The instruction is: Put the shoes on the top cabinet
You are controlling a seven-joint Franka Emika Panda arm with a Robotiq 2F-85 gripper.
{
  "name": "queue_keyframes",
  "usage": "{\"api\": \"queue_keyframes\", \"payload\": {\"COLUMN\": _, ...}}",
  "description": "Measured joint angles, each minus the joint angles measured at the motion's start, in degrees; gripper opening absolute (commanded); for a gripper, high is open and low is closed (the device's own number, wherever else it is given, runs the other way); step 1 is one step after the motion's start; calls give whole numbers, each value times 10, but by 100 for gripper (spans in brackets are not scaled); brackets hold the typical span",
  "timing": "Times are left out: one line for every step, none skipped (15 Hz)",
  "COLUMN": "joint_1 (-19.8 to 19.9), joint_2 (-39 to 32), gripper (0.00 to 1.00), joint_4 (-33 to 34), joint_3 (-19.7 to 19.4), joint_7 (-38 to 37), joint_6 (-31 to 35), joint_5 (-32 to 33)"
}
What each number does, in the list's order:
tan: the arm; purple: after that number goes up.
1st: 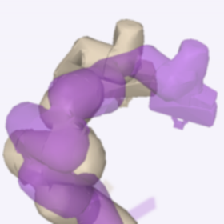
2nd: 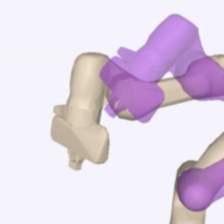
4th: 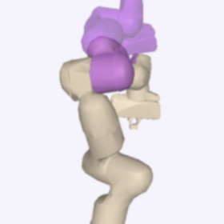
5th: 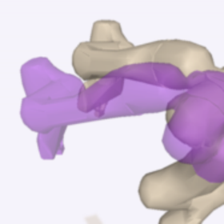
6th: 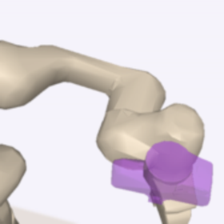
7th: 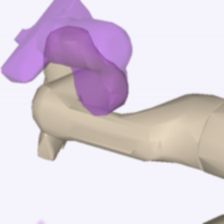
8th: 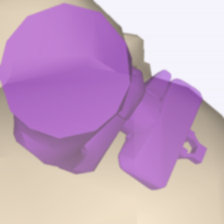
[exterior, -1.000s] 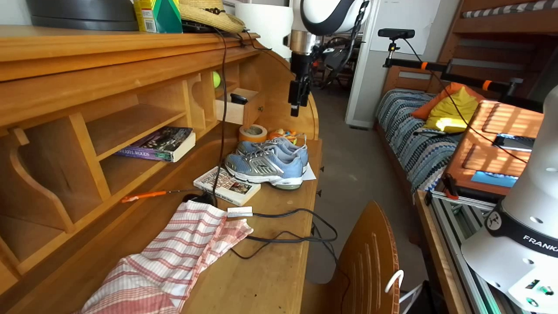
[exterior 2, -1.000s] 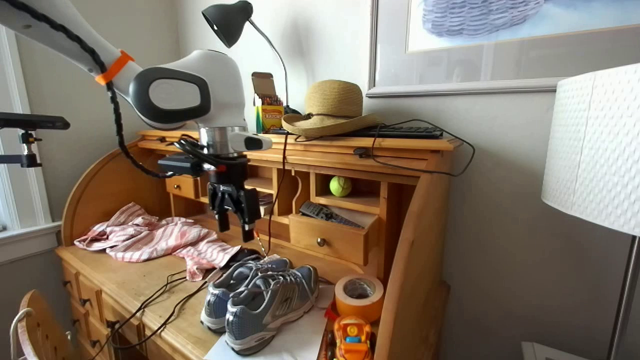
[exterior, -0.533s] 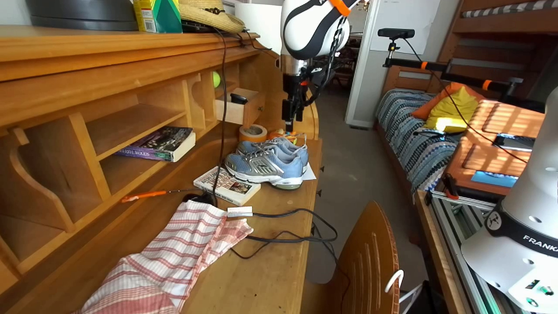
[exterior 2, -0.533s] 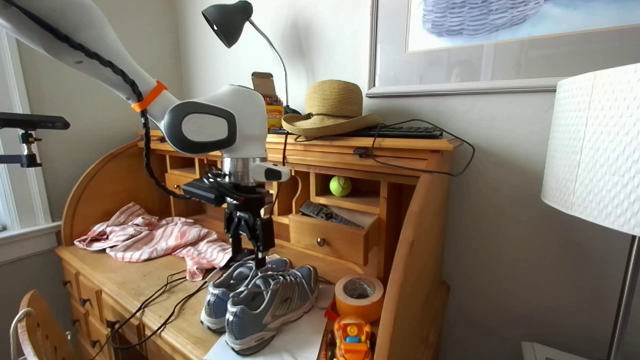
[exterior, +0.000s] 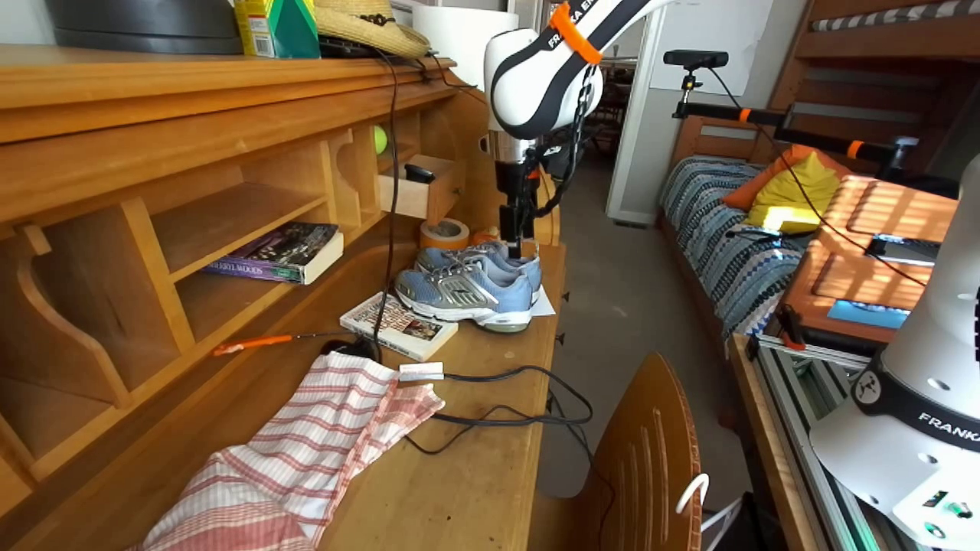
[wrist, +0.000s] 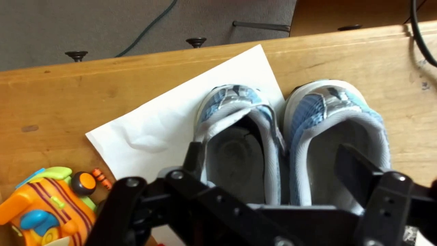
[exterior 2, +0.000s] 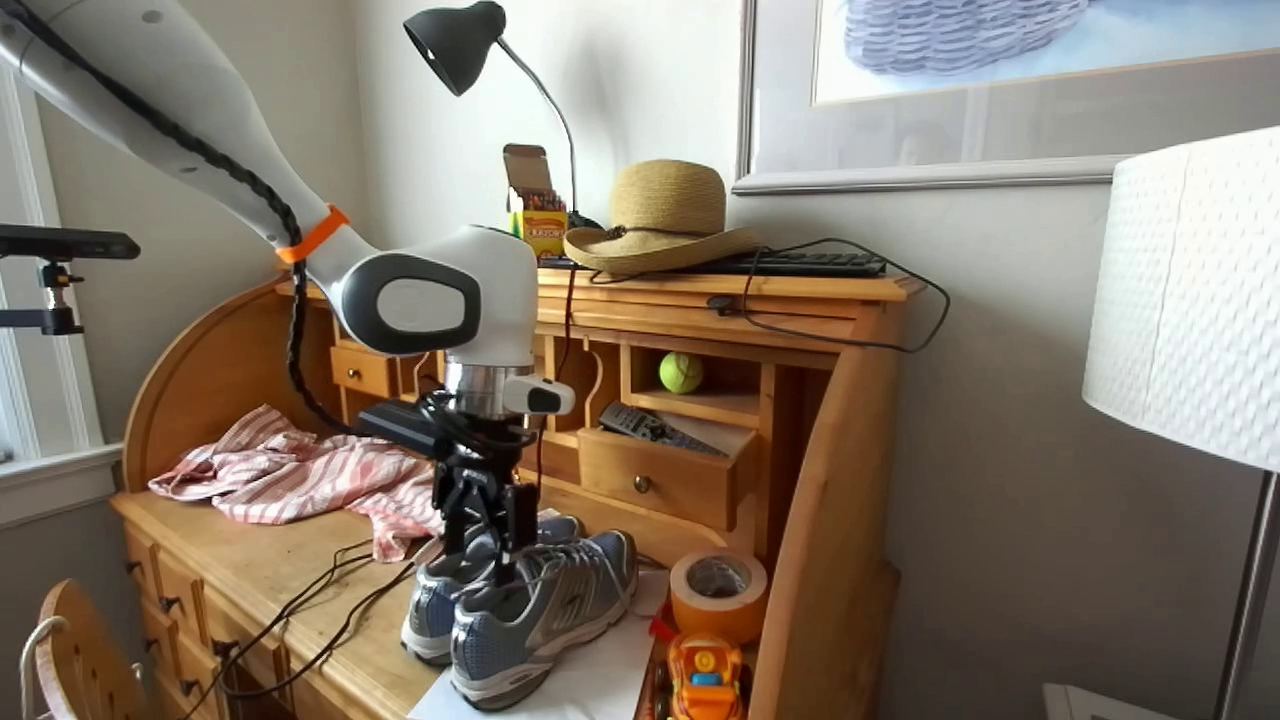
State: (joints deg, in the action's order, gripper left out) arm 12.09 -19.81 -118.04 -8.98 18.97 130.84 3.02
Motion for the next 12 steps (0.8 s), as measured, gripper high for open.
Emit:
{"api": "queue_keyframes", "payload": {"joint_1": -1, "joint_2": -6, "gripper": 100, "joint_4": 1, "joint_3": 3, "joint_7": 0, "joint_6": 0, "joint_5": 4}}
{"api": "queue_keyframes", "payload": {"joint_1": -2, "joint_2": -12, "gripper": 100, "joint_4": 2, "joint_3": 4, "joint_7": 0, "joint_6": 0, "joint_5": 7}}
{"api": "queue_keyframes", "payload": {"joint_1": -2, "joint_2": -18, "gripper": 100, "joint_4": 5, "joint_3": 6, "joint_7": 0, "joint_6": 0, "joint_5": 9}}
{"api": "queue_keyframes", "payload": {"joint_1": -2, "joint_2": -25, "gripper": 100, "joint_4": 8, "joint_3": 7, "joint_7": 0, "joint_6": 0, "joint_5": 10}}
{"api": "queue_keyframes", "payload": {"joint_1": -2, "joint_2": -30, "gripper": 100, "joint_4": 11, "joint_3": 9, "joint_7": 0, "joint_6": 0, "joint_5": 11}}
{"api": "queue_keyframes", "payload": {"joint_1": -3, "joint_2": -35, "gripper": 99, "joint_4": 13, "joint_3": 10, "joint_7": -1, "joint_6": 0, "joint_5": 12}}
{"api": "queue_keyframes", "payload": {"joint_1": -4, "joint_2": -40, "gripper": 98, "joint_4": 16, "joint_3": 11, "joint_7": -2, "joint_6": 0, "joint_5": 15}}
{"api": "queue_keyframes", "payload": {"joint_1": -5, "joint_2": -44, "gripper": 97, "joint_4": 20, "joint_3": 12, "joint_7": -3, "joint_6": 1, "joint_5": 21}}
{"api": "queue_keyframes", "payload": {"joint_1": -8, "joint_2": -49, "gripper": 80, "joint_4": 24, "joint_3": 12, "joint_7": -5, "joint_6": 1, "joint_5": 28}}
{"api": "queue_keyframes", "payload": {"joint_1": -10, "joint_2": -54, "gripper": 71, "joint_4": 28, "joint_3": 12, "joint_7": -7, "joint_6": 1, "joint_5": 34}}
{"api": "queue_keyframes", "payload": {"joint_1": -13, "joint_2": -58, "gripper": 65, "joint_4": 31, "joint_3": 13, "joint_7": -7, "joint_6": 1, "joint_5": 39}}
{"api": "queue_keyframes", "payload": {"joint_1": -15, "joint_2": -62, "gripper": 54, "joint_4": 35, "joint_3": 14, "joint_7": -9, "joint_6": 1, "joint_5": 44}}
